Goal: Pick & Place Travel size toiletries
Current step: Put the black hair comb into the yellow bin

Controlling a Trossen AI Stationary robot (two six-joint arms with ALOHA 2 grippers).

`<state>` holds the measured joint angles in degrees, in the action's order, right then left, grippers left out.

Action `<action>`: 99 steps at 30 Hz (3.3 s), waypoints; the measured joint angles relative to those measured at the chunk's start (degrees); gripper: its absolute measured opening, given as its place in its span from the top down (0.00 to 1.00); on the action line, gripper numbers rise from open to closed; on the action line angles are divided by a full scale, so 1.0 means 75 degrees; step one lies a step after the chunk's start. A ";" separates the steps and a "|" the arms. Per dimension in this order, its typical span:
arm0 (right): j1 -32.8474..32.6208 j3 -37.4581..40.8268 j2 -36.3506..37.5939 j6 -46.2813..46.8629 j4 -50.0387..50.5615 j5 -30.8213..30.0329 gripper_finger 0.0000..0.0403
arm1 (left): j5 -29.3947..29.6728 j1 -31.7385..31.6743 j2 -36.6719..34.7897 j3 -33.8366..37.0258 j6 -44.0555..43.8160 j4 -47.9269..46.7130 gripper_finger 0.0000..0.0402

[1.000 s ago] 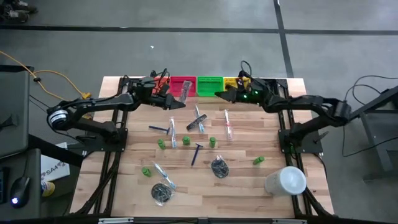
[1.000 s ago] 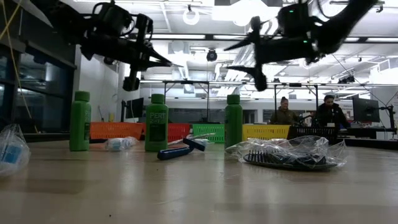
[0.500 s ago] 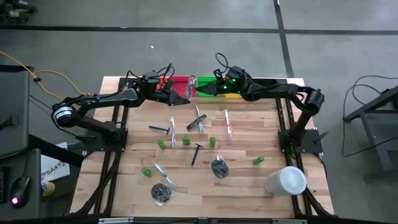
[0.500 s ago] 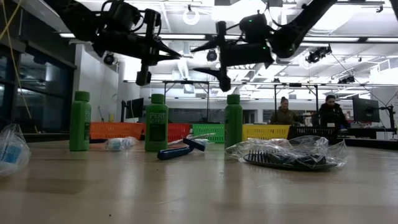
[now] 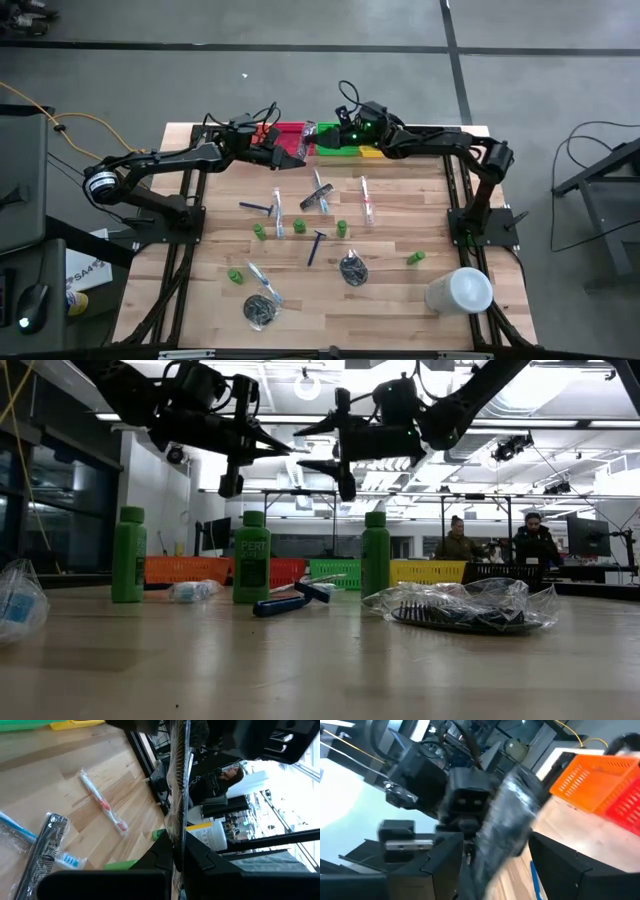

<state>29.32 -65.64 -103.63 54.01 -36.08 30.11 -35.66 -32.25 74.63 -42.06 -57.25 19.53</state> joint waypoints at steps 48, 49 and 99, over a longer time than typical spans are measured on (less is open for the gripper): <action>0.1268 -0.0719 -0.0253 -0.1635 0.2609 0.0222 0.99 | -0.0816 -0.0991 -0.0044 0.0006 -0.0424 -0.0458 0.43; 0.1414 -0.0716 -0.0125 -0.1890 0.3040 0.0107 0.99 | -0.0831 -0.1036 -0.0044 0.0006 -0.0425 -0.0454 0.43; 0.1945 -0.0455 0.0727 -0.6723 1.0240 -0.6101 0.51 | -0.0746 -0.1105 -0.0044 0.0006 -0.0488 -0.0632 0.48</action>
<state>43.91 -69.05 -98.18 3.58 40.72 -15.66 -41.25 -40.53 74.30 -42.02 -60.92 14.79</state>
